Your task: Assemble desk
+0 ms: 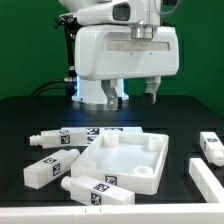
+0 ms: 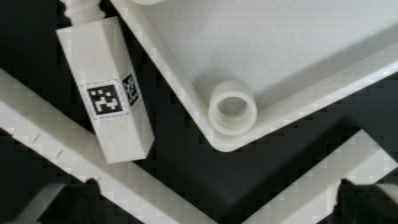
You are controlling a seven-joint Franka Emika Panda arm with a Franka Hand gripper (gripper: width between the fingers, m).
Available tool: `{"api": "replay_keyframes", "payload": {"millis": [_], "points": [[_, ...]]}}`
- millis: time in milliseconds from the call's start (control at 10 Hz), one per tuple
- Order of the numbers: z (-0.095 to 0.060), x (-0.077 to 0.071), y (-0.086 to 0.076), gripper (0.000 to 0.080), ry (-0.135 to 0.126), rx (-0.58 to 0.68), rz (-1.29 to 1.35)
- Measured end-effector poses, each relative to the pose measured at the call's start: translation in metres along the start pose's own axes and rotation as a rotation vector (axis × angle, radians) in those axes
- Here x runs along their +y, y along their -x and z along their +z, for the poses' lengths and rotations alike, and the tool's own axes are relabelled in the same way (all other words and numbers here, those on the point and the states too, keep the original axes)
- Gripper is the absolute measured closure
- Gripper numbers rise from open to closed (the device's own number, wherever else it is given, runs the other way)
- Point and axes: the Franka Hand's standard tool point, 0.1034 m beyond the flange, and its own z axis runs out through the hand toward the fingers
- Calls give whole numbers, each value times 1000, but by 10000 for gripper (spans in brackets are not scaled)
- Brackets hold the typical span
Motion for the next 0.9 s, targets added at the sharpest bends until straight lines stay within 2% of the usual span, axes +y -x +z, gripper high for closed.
{"api": "replay_keyframes", "payload": {"millis": [400,500,800,900], "points": [[1,-3,1,150,1,5,40],[6,-15,4,150,-10,-8,114],[14,-56,-5,150,-38,-46,295],[14,-62,-9,150,-38,-44,330]]}}
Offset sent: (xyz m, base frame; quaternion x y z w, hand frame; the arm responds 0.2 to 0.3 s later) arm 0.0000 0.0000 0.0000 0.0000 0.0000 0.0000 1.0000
